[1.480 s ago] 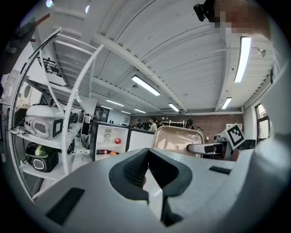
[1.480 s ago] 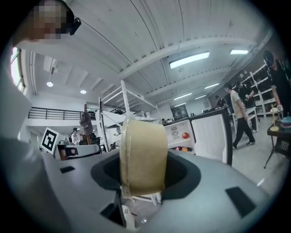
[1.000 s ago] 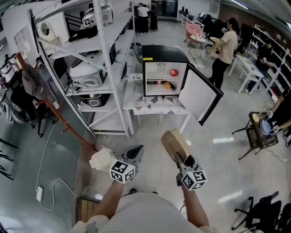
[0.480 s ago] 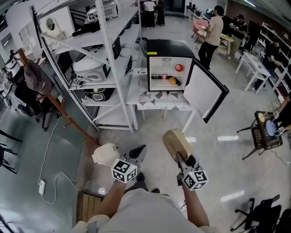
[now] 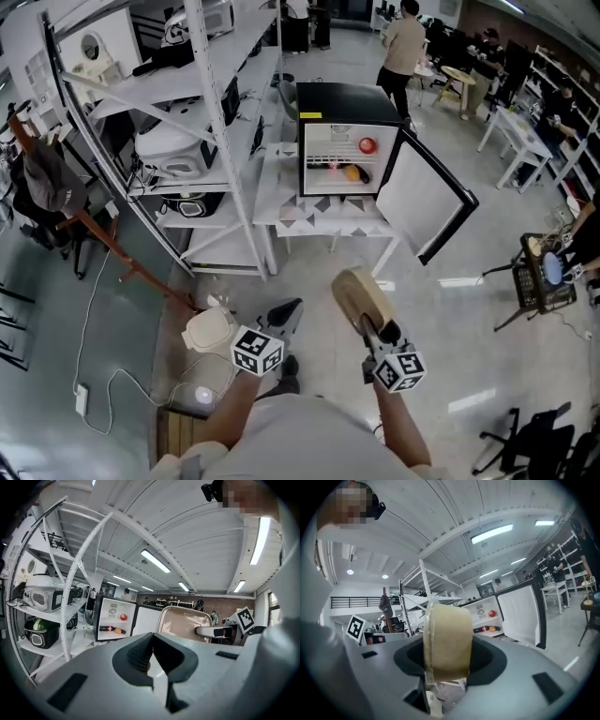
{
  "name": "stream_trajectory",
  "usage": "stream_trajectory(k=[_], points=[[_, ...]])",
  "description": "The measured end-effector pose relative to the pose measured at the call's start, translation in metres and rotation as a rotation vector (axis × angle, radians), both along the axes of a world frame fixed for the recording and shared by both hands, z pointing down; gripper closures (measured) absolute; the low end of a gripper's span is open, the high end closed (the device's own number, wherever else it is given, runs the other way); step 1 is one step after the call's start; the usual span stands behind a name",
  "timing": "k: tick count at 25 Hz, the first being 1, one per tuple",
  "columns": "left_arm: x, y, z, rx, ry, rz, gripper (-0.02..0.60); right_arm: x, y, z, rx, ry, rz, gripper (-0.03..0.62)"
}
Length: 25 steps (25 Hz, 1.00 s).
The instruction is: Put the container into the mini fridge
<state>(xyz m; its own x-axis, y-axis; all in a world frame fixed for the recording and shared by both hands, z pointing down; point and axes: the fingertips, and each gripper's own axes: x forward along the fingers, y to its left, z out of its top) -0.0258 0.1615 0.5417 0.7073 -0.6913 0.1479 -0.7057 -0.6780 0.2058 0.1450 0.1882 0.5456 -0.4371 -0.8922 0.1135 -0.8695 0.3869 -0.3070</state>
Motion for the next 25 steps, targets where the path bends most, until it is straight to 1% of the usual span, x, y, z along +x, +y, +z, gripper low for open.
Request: stream_trajectory(k=[4, 9, 14, 20, 25], points=[[-0.010, -0.039, 0.012, -0.025, 0.000, 0.015, 0.577, -0.010, -0.035, 0.009, -0.021, 0.004, 0.014, 0.384], [-0.018, -0.087, 0.017, -0.034, 0.014, 0.038, 0.577, -0.020, -0.079, 0.015, -0.040, 0.025, 0.035, 0.384], [-0.022, -0.123, 0.014, -0.025, 0.015, 0.082, 0.577, -0.025, -0.113, 0.009, -0.026, 0.037, 0.073, 0.384], [-0.026, -0.152, 0.014, -0.024, 0.019, 0.131, 0.577, -0.028, -0.133, 0.012, -0.039, 0.047, 0.135, 0.382], [-0.024, -0.168, 0.015, -0.026, 0.030, 0.154, 0.577, -0.028, -0.144, 0.010, -0.039, 0.060, 0.157, 0.382]])
